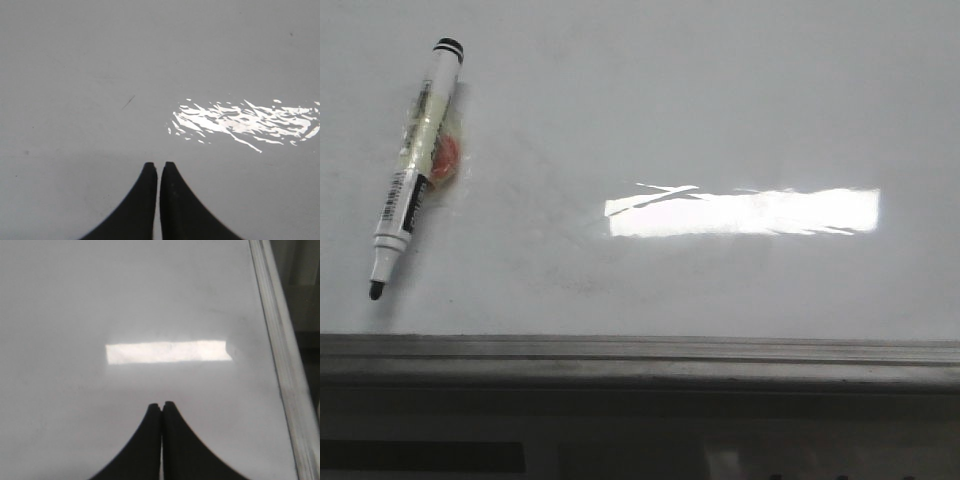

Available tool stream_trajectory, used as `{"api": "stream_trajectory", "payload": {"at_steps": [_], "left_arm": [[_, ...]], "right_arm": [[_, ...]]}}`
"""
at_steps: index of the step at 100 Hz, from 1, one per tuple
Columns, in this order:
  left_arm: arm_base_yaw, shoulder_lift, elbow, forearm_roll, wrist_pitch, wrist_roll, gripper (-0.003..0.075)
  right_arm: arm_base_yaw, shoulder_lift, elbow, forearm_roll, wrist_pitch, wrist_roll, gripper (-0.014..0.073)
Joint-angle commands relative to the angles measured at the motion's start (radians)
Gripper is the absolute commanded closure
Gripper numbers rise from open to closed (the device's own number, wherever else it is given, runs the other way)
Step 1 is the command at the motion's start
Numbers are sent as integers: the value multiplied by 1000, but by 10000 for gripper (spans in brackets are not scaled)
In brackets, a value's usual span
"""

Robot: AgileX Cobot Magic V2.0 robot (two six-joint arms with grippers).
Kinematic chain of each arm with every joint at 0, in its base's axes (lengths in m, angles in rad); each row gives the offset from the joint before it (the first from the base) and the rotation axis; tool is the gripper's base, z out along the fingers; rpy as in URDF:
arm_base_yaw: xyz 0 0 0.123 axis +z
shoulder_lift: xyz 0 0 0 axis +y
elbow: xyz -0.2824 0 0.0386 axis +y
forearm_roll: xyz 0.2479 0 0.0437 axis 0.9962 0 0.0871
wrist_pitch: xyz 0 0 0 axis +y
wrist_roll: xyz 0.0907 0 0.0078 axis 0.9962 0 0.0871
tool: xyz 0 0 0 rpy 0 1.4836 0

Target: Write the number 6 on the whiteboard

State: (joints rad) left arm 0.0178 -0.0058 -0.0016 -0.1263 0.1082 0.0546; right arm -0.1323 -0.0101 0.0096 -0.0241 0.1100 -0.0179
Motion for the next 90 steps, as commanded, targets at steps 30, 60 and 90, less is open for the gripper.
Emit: {"api": "stream_trajectory", "payload": {"at_steps": [30,60,90], "left_arm": [[0,253,-266,-18,69,0,740],[-3,417,-270,-49,-184,-5,292],[-170,562,-268,35,-387,-7,274]], "right_arm": [[-3,202,-197,64,132,-2,657],[-3,283,-205,69,80,-2,657],[-3,285,-205,69,81,-2,657]]}}
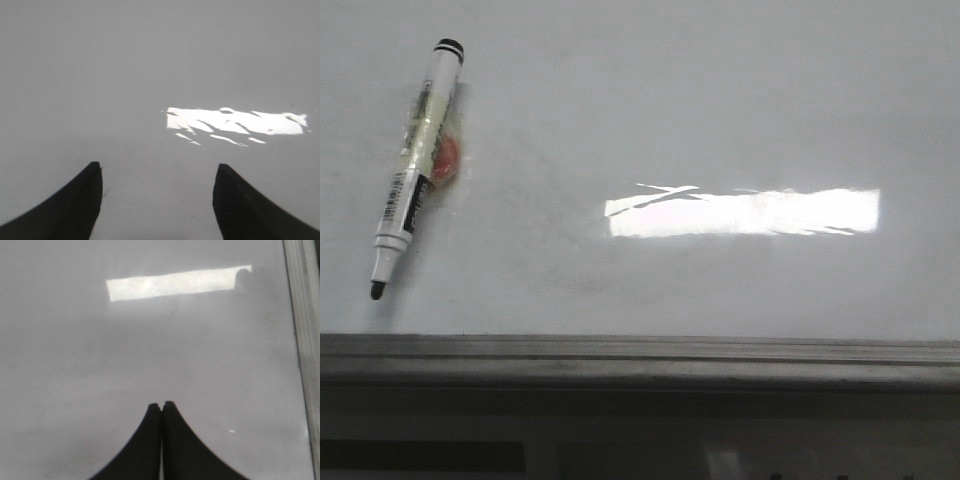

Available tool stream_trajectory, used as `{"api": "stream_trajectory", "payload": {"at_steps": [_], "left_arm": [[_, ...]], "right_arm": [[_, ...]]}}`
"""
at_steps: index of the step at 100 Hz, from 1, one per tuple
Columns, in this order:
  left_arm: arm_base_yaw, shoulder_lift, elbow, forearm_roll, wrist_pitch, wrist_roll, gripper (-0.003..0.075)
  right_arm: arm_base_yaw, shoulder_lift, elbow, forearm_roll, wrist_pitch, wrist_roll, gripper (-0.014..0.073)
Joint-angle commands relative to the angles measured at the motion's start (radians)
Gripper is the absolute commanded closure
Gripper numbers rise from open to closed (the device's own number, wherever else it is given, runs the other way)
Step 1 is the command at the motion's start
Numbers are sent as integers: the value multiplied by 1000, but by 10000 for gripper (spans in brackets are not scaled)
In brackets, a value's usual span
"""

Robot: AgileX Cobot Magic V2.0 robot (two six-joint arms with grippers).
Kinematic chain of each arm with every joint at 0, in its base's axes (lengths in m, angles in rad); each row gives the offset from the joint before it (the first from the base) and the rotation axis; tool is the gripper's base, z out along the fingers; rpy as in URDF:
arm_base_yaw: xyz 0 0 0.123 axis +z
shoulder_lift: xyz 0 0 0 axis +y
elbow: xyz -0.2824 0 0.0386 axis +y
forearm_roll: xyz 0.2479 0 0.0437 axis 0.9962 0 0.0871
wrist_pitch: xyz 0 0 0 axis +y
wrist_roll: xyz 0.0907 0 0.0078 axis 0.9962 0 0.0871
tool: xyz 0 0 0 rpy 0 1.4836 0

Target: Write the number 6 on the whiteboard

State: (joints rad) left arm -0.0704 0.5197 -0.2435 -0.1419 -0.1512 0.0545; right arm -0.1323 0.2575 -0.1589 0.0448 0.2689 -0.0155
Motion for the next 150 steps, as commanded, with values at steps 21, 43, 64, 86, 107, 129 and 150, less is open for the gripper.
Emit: {"api": "stream_trajectory", "payload": {"at_steps": [21,43,64,86,107,129,150], "left_arm": [[-420,101,-26,15,-152,-9,283],[-660,220,-26,-29,-148,4,334],[-719,367,-26,-120,-226,6,334],[-720,458,-43,-126,-234,-6,340],[-716,536,-43,-136,-236,-6,745],[-719,534,-45,-134,-231,-6,741],[-794,479,-64,35,-214,-6,741]], "right_arm": [[-3,17,-37,0,-78,-4,657],[-3,17,-37,0,-76,-4,657],[-3,17,-37,0,-76,-4,657],[-2,17,-37,6,-72,-4,657],[101,27,-37,8,-17,-4,657],[349,132,-67,8,10,-4,657],[592,279,-201,8,59,-4,651]]}}
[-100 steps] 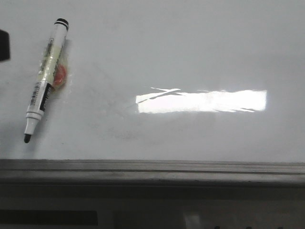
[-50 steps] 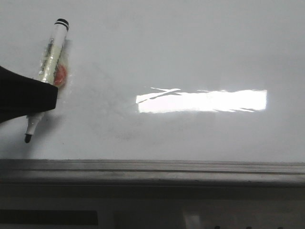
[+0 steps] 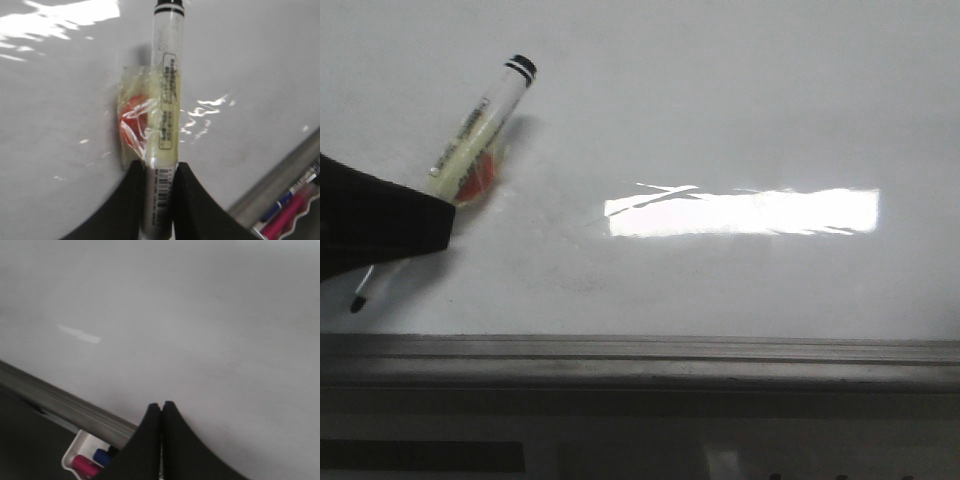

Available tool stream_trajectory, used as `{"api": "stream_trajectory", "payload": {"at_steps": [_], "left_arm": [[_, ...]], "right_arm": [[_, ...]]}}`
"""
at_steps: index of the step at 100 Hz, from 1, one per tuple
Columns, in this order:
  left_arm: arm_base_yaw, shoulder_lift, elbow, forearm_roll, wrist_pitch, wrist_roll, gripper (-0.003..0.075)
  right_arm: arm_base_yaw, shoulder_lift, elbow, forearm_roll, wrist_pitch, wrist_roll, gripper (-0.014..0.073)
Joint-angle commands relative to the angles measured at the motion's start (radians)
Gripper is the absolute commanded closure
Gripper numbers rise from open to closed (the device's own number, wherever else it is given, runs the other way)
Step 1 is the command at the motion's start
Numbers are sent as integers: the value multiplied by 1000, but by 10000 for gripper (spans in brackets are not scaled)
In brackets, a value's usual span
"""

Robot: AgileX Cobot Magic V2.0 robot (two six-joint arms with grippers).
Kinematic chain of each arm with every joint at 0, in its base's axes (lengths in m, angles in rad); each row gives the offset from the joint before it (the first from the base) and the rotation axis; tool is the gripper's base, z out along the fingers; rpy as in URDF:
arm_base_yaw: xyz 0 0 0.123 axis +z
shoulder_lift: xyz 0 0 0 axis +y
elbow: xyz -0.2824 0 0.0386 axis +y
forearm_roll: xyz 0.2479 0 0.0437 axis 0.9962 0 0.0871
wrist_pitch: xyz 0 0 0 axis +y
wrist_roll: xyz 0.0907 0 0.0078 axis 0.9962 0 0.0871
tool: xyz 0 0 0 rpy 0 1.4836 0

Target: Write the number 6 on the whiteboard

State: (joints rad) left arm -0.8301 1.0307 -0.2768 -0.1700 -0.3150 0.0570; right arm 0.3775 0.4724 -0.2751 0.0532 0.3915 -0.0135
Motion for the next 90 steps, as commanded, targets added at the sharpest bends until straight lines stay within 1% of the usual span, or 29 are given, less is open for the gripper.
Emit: {"api": "stream_trajectory", "payload": {"at_steps": [1,5,10,17,22,24,25,26,29,31,34,40,53,62,77,90], "left_arm": [[-37,-34,-31,68,-50,-9,741],[-55,-42,-31,85,-50,-7,741],[-74,-48,-31,134,-52,-7,741],[-101,-55,-31,215,-69,-7,741],[-119,-55,-31,258,-95,-7,741],[-127,-55,-31,264,-108,-7,741],[-133,-55,-31,268,-114,-7,741],[-136,-55,-31,270,-123,-7,741],[-147,-55,-31,280,-138,-7,741],[-155,-55,-31,282,-146,-7,741],[-168,-55,-31,284,-154,-7,741],[-186,-55,-31,286,-166,-7,741],[-211,-55,-31,293,-167,-7,741],[-219,-55,-31,307,-167,-7,741],[-219,-55,-31,307,-164,-7,741],[-219,-55,-31,307,-164,-7,741]], "right_arm": [[99,73,-94,0,-68,-6,645],[139,96,-118,0,-77,-6,620],[194,128,-154,0,-85,-6,551],[263,176,-206,0,-85,-6,383],[303,208,-248,22,-78,-6,217],[317,221,-258,29,-75,-6,180],[326,229,-273,41,-73,-6,131],[331,232,-273,41,-73,-6,131],[349,247,-295,57,-73,-6,69],[367,262,-308,65,-75,-6,49],[384,276,-324,69,-75,-6,43],[414,305,-353,69,-73,-6,62],[467,369,-396,69,-111,-6,158],[492,410,-409,69,-154,-6,198],[526,468,-414,76,-233,-6,209],[533,498,-414,92,-277,-6,209]]}}
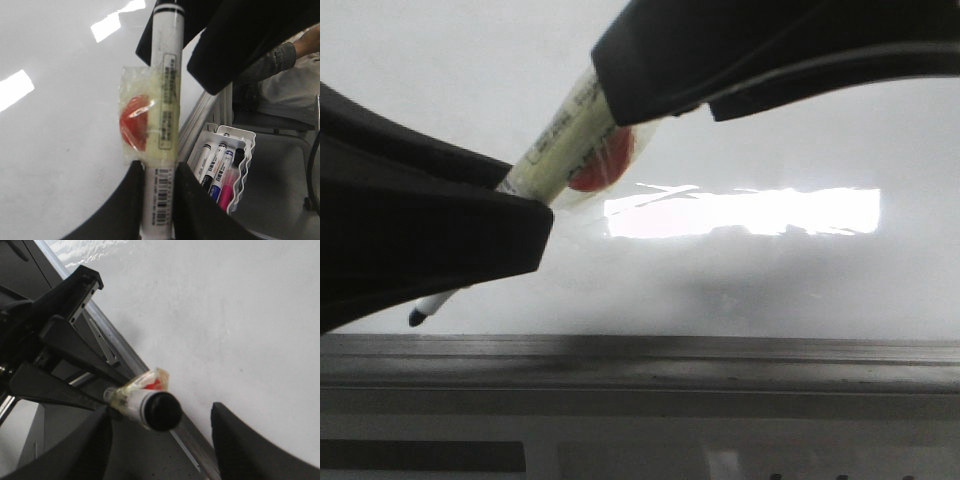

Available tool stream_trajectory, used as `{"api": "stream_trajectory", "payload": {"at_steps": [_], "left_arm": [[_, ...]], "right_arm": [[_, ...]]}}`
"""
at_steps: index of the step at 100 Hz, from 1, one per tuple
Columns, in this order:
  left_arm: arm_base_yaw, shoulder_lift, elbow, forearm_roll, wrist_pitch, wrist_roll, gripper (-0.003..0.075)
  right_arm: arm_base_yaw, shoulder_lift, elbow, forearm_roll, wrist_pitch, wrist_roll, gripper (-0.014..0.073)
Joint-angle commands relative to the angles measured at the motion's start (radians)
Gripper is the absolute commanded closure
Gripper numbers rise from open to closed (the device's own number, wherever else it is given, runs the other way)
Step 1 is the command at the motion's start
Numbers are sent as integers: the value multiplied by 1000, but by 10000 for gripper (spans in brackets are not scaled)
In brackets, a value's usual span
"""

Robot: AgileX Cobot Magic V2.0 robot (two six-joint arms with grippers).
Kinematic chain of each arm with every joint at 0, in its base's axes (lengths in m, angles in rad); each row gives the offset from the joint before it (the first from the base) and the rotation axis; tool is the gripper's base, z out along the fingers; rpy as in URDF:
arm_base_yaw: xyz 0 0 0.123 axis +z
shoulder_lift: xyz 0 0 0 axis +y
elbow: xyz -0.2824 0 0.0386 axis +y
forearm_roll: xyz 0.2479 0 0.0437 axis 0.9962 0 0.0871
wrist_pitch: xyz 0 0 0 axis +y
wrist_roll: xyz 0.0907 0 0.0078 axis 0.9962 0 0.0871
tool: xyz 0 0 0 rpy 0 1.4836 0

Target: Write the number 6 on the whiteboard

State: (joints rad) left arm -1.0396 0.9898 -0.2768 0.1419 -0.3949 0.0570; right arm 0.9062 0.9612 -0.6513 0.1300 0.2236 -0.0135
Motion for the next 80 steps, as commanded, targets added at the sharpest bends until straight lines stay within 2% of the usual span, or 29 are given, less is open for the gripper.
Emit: {"api": "stream_trajectory", "payload": {"at_steps": [1,10,15,20,31,48,55,59,70,74,80], "left_arm": [[-9,-14,-31,-5,-84,-7,741],[-9,-12,-31,-5,-82,-7,741],[-9,-12,-31,-5,-82,-7,741],[-9,-12,-31,-5,-82,-7,741],[-9,-12,-31,19,-82,-7,741],[-9,-12,-31,7,-84,-7,724],[-9,-12,-31,-19,-86,-7,636],[-9,-12,-31,-19,-87,-7,531],[-9,-14,-31,-22,-85,-7,303],[-9,-23,-31,-31,-82,-5,274],[-7,-43,-31,-46,-80,-5,272]], "right_arm": [[5,9,-38,18,-113,-6,209],[5,16,-38,39,-136,-6,213],[5,18,-38,46,-144,-6,251],[5,18,-38,49,-139,-6,342],[5,20,-38,51,-107,-6,664],[5,20,-38,51,-79,-6,655],[5,20,-36,51,-83,-6,655],[5,20,-36,51,-85,-6,655],[5,20,-36,51,-85,-6,655],[5,20,-36,55,-85,-6,655],[5,20,-36,69,-85,-6,655]]}}
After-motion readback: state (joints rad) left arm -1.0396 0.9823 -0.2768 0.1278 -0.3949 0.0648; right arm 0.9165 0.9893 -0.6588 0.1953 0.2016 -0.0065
